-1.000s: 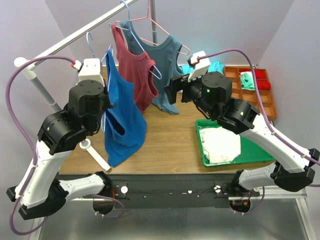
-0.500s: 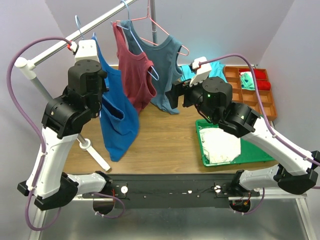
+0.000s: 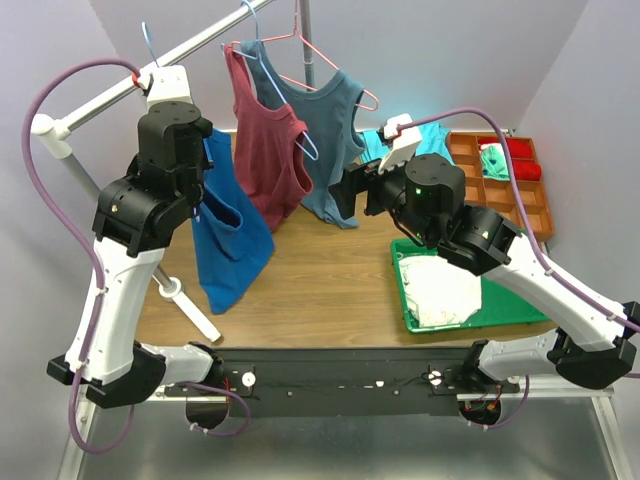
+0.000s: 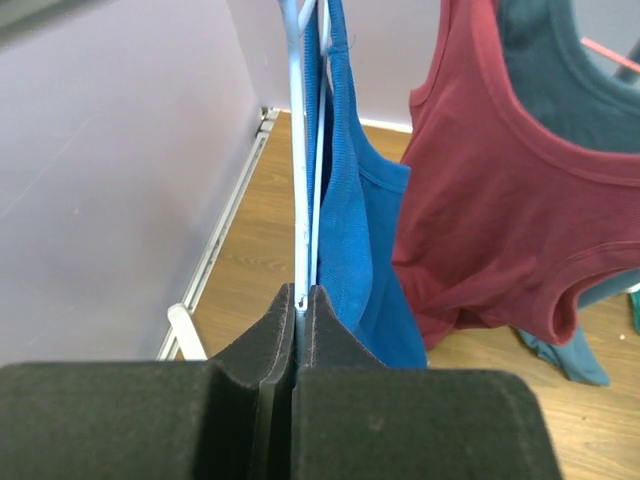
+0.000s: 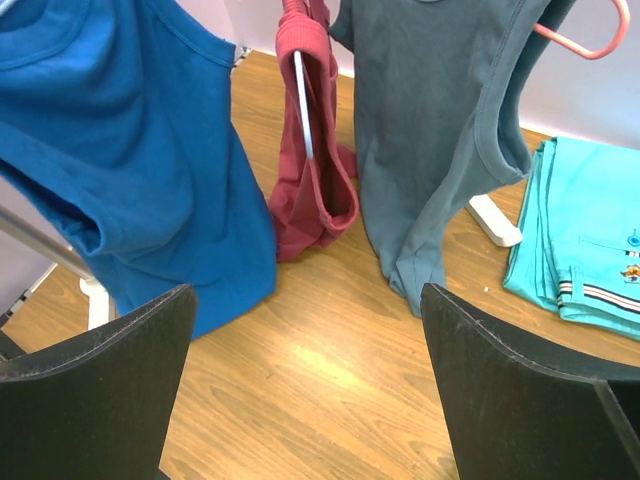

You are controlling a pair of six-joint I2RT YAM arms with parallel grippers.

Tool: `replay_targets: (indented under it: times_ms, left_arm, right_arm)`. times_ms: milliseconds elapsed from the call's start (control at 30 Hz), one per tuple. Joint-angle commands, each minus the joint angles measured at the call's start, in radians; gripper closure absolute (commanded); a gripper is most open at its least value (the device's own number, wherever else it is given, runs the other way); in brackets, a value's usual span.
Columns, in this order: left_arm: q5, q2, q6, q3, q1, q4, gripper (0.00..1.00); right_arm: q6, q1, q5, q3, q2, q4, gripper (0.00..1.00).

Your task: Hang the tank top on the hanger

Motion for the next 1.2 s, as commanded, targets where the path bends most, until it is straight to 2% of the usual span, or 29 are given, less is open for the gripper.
replay_targets:
  times_ms: [0,400,733,800,833,900,967,1100,1133,1167]
  left_arm:
    - [0.090,-0.021,-0.020,-0.062,0.059,0.071,1.00]
    - [0.175,-0.096,-0.072,-0.246,0.076,0.110,1.00]
    - [0.211,-0.146,-0.080,-0.324,0.076,0.124,1.00]
    - [0.207,-0.151,-0.080,-0.316,0.076,0.122,0.94]
    - [0.205,-0.153,-0.078,-0.310,0.076,0.121,0.87]
    - [0.202,-0.156,-0.077,-0.301,0.076,0.116,0.83]
    - [0.199,-0.160,-0.072,-0.281,0.076,0.111,0.70]
    - [0.199,-0.176,-0.069,-0.254,0.076,0.107,0.52]
    - [0.202,-0.182,-0.066,-0.252,0.076,0.108,0.40]
    - [0.205,-0.191,-0.066,-0.252,0.076,0.111,0.36]
  right_arm:
    - [0.020,0.005,-0.031,-0.008,0.009,-0.007,0.00]
    - [0.053,0.005,-0.046,-0.038,0.001,-0.011,0.00]
    - [0.060,0.005,-0.048,-0.057,-0.002,-0.005,0.00]
    - [0.060,0.005,-0.048,-0.058,0.000,-0.004,0.00]
    - [0.060,0.007,-0.046,-0.058,0.000,-0.004,0.00]
    - [0.057,0.005,-0.044,-0.061,-0.002,-0.004,0.00]
    - [0.056,0.005,-0.043,-0.061,0.000,-0.002,0.00]
    - [0.051,0.005,-0.041,-0.066,0.000,-0.001,0.00]
    - [0.050,0.005,-0.041,-0.066,-0.002,0.001,0.00]
    - [0.050,0.005,-0.043,-0.066,0.000,0.002,0.00]
